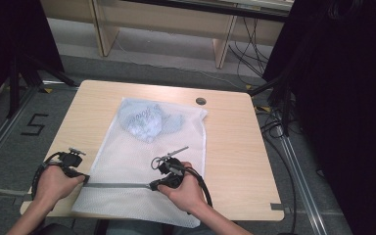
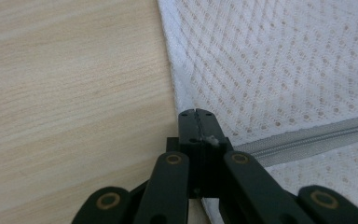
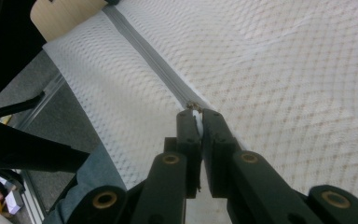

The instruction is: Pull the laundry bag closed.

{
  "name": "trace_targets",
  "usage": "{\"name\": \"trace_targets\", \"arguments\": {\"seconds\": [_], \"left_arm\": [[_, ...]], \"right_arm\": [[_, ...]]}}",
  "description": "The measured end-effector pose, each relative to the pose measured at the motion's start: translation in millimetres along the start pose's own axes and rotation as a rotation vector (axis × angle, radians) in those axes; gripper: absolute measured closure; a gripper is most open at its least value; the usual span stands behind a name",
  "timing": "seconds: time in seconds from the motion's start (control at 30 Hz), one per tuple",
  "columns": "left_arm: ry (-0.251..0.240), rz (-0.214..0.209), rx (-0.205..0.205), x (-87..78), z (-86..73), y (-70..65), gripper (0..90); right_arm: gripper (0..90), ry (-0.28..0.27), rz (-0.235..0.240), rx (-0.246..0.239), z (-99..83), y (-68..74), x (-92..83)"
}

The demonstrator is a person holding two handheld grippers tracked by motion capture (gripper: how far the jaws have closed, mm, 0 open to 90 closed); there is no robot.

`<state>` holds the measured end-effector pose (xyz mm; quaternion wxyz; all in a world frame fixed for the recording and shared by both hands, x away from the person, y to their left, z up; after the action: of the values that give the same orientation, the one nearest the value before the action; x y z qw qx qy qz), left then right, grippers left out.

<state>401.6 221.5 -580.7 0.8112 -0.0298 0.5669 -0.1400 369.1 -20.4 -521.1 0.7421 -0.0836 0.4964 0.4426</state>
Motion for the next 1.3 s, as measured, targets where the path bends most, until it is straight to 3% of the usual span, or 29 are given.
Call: {"name": "trace_targets", "arguments": {"seconds": [0.13,0.27,0.73,0.8,1.3], "left_arm": [[0.001,0.001,0.000,0.0,-0.1,-0.2,89.8],[0.003,0.003,0.002,-0.1,-0.2,-0.1,89.8],[0.005,0.006,0.004,-0.1,-0.3,0.0,89.8],[0.006,0.006,0.005,-0.2,-0.3,0.1,89.8],[0.002,0.005,0.008,0.1,0.1,-0.1,89.8]], "right_arm": [[87.1,-0.010,0.000,-0.015,-1.0,-2.3,-1.4],[87.1,0.001,-0.010,0.013,-4.0,-4.5,-4.0],[87.0,-0.001,-0.007,0.018,-8.6,-8.8,-7.1],[87.1,-0.010,-0.004,0.000,-8.6,-10.1,-6.7],[87.1,-0.009,-0.011,0.020,-15.6,-14.6,-12.5]]}}
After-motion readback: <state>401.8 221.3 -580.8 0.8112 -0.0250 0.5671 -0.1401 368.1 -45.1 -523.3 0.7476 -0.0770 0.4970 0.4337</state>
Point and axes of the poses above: each handheld gripper's, and its own axes: x roughly forward along the jaws, z roughly out of its top, y roughly to its left, the point moved 10 cm from there along x, roughly forward along the jaws, and after that the axes turned 6 degrees about -x, right-handed, at the moved point
